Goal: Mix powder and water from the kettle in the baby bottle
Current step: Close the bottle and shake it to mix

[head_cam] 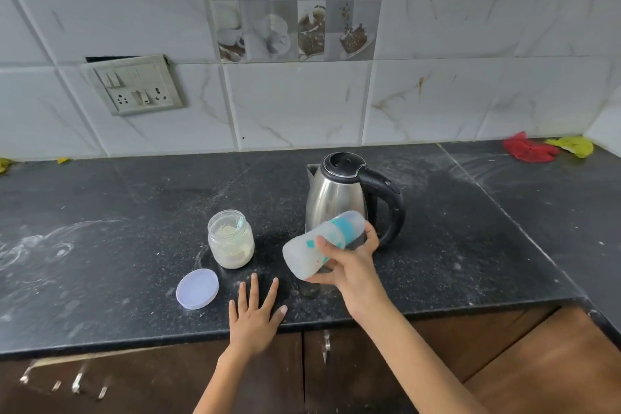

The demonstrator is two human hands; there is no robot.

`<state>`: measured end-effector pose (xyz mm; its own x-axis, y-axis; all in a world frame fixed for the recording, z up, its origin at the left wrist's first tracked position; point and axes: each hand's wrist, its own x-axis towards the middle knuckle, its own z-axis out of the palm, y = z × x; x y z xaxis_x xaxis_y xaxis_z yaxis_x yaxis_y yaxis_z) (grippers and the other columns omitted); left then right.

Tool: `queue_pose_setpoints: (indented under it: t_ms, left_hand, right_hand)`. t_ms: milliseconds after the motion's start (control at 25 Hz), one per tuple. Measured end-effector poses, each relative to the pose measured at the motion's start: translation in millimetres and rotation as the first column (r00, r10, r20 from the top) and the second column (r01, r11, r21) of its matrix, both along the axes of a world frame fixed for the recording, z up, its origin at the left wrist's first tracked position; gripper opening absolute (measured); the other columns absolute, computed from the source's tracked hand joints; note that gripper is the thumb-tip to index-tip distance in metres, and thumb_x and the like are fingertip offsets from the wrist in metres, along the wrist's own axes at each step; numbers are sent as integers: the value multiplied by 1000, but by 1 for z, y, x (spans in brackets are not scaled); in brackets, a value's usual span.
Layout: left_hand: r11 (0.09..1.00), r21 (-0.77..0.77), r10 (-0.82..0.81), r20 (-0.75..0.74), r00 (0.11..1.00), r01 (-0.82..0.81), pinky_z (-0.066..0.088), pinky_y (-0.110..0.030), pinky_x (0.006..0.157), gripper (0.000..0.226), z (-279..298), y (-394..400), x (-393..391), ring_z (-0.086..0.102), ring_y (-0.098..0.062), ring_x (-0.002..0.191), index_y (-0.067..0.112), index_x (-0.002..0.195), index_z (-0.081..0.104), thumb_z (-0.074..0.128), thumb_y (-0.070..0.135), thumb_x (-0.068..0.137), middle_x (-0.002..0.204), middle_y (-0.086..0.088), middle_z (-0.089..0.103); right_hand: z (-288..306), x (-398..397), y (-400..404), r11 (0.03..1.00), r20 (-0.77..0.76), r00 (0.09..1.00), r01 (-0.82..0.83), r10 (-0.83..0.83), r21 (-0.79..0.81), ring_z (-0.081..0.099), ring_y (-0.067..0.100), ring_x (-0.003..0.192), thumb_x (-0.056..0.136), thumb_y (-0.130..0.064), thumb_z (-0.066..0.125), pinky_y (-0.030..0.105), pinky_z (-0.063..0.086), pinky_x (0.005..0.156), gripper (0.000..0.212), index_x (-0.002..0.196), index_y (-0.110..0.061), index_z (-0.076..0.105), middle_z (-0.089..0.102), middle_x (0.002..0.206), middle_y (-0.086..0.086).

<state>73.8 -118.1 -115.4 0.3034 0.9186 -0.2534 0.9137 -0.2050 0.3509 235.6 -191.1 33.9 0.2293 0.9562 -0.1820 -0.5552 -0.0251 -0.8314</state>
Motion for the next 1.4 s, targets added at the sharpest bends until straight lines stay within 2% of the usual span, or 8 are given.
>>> queue_pose_setpoints:
  t_ms: [160,560,720,840,1000,1120,1280,1400]
  left_hand:
    - [982,-82,182,184,966,-169,-1,-42,121,76,1,-1,-3,2,-29,148,8,150,9,50,40,95,160,-14,6]
    - [1000,8,-2,4,1000,2,-9,-47,117,63,1,1,0,-21,-27,146,33,151,-2,28,52,99,159,-3,-20]
    - [1000,-14,22,-39,999,-23,-11,-45,118,66,-2,3,-3,-10,-25,148,25,152,5,35,49,98,162,-4,-5]
    - [1000,-3,-7,-28,1000,7,-10,-48,117,62,-7,5,-2,-22,-27,145,37,150,-3,26,54,98,159,-1,-20]
    - [1000,15,19,-93,996,-17,-8,-47,118,67,-12,5,0,-19,-24,146,33,150,-6,30,52,96,160,1,-18]
    - [1000,2,-9,-48,999,9,-9,-48,117,62,-13,6,-1,-24,-26,145,39,150,-2,26,56,97,158,0,-24]
    - [1000,1,-7,-46,999,7,-9,-48,116,61,-8,5,-2,-24,-27,145,44,147,-7,24,57,97,158,0,-25]
    - [1000,-3,-8,-48,999,8,-9,-48,116,61,-6,3,0,-24,-27,145,44,147,-8,24,56,97,158,0,-24]
  right_hand:
    - [-4,-14,-6,973,146,962,-232,230,1,69,27,105,71,4,81,49,61,64,97,125,-56,28,60,123,10]
    - [-6,0,1,999,51,999,-3,1,34,66,31,108,81,4,73,49,61,64,86,134,-44,25,54,125,9]
    - [-6,-9,-3,972,138,963,-236,232,14,71,28,103,71,-5,83,46,60,61,93,129,-53,28,60,123,11]
    - [-5,0,6,1000,39,999,14,-15,21,68,32,105,80,2,74,52,61,64,85,135,-42,26,55,126,10]
    - [-21,-6,-5,968,144,958,-252,249,7,70,31,104,69,-6,86,51,61,64,95,127,-56,30,65,120,12]
    - [-32,-2,4,997,250,967,-59,43,57,70,22,105,72,-3,84,50,61,69,92,125,-53,29,62,122,7]
    - [-54,11,13,983,833,531,0,-157,185,51,17,130,77,-5,81,43,50,102,92,133,-45,20,41,147,-8]
    - [-83,18,14,995,942,329,-55,-60,82,46,24,135,81,-12,79,42,46,105,90,137,-42,15,38,153,2]
